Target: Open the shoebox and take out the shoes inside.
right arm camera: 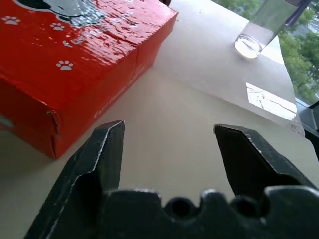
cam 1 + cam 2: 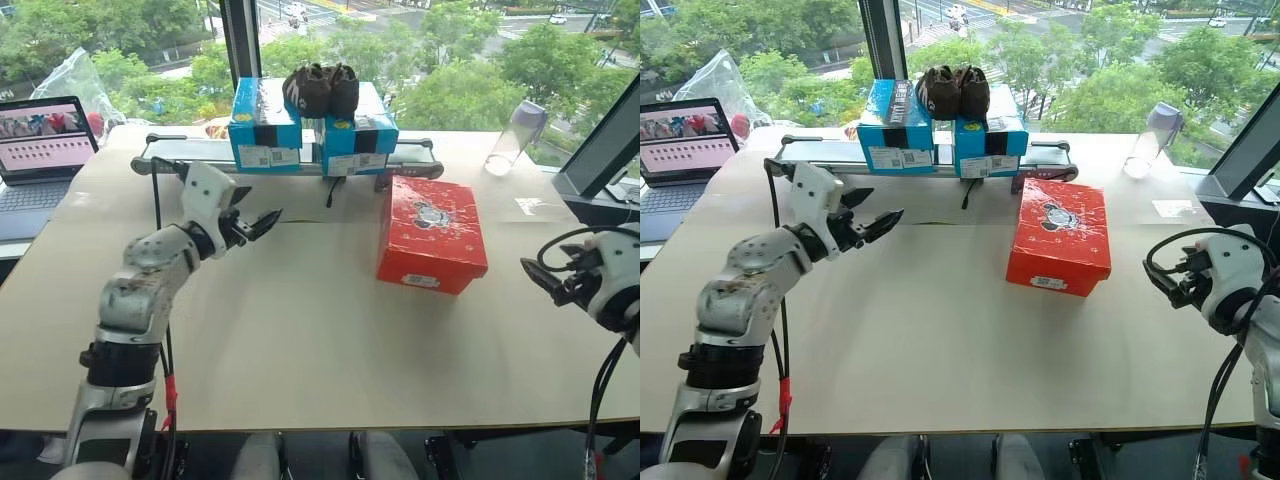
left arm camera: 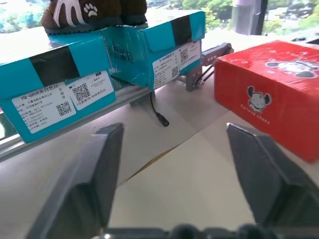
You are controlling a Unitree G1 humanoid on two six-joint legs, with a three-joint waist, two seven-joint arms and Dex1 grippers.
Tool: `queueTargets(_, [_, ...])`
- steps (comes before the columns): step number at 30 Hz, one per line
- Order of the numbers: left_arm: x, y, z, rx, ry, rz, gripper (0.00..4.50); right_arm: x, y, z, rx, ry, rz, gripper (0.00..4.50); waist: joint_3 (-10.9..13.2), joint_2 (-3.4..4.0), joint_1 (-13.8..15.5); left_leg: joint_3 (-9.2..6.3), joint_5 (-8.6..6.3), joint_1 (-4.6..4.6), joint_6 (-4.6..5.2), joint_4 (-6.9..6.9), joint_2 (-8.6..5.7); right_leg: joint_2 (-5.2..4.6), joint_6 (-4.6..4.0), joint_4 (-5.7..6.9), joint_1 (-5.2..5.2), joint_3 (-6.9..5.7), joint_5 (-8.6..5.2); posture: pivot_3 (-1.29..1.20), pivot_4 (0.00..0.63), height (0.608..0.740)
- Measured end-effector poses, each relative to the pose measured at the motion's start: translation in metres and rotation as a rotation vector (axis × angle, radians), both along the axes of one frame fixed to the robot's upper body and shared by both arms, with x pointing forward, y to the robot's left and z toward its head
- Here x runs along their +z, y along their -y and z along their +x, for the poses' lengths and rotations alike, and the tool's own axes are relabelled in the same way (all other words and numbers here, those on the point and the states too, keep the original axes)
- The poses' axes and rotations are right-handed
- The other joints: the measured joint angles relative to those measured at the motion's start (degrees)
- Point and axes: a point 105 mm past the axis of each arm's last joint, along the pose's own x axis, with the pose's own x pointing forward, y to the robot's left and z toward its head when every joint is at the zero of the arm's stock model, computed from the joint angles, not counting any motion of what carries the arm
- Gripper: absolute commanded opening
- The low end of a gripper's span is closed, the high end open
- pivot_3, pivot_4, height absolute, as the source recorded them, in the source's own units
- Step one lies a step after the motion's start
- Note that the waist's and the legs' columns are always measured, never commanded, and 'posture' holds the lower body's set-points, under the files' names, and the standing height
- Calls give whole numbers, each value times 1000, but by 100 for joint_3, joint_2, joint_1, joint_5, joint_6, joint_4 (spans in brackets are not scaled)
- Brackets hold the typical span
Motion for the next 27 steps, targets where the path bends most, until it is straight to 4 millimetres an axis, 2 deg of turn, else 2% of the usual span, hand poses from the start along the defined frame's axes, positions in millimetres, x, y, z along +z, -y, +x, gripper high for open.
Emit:
queueTargets(4, [-5, 3, -8, -86, -46, 17, 773, 8, -2, -6, 49, -16, -13, 934, 0, 0, 14, 0, 0, 0, 0, 18, 2, 0, -4, 2, 6, -2, -2, 0, 150, 740])
queueTargets(6, [-10, 12, -11, -135, -74, 20, 31, 10, -5, -7, 56, -10, -19, 257, 0, 0, 24, -3, 0, -3, 0, 28, 2, 0, -4, 2, 9, -4, -1, 0, 150, 740])
queueTargets(7, [-12, 17, -11, -153, -79, 23, 0, 10, -6, -7, 52, -8, -22, 30, 0, 0, 32, -4, 0, -3, 0, 29, 1, 0, -3, 2, 10, -4, 0, 0, 150, 740])
queueTargets(10, [-19, 33, -11, -212, -103, 39, 0, 4, -5, -7, 20, -11, -48, 30, 0, 0, 64, -4, 0, -2, 0, 33, -1, 0, -3, 2, 14, -3, 0, 0, 150, 740])
queueTargets(15, [-34, 55, 13, -216, -112, 117, 0, -28, 11, -4, -146, -51, -114, 30, 0, 0, 75, -11, 0, -4, 1, 35, -7, 0, -4, 2, 18, -4, 1, 0, 150, 740])
queueTargets(20, [-53, 73, 30, -200, -118, 172, 0, -44, 19, -1, -229, -47, -155, 30, 0, 0, 40, -13, -1, -13, 6, 34, -13, -1, 1, -2, 10, 4, 4, 0, 150, 740])
queueTargets(21, [-59, 88, 37, -199, -118, 165, 0, -47, 23, 3, -255, -37, -163, 30, 0, 0, 47, -17, 0, -13, 7, 35, -18, -2, 4, -2, 13, 2, 5, 0, 150, 740])
queueTargets(24, [-74, 116, 39, -232, -117, 185, 0, -55, 9, 14, -225, -21, -157, 30, 0, -1, 44, -19, 3, -15, 12, 36, -24, -5, 10, -2, 12, 4, 8, 0, 150, 740])
queueTargets(27, [-89, 125, 42, -234, -123, 204, 0, -61, 0, 19, -200, -23, -155, 30, 0, -1, 13, -23, 3, -17, 12, 35, -23, -3, 13, 2, 8, 5, 11, 0, 150, 740])
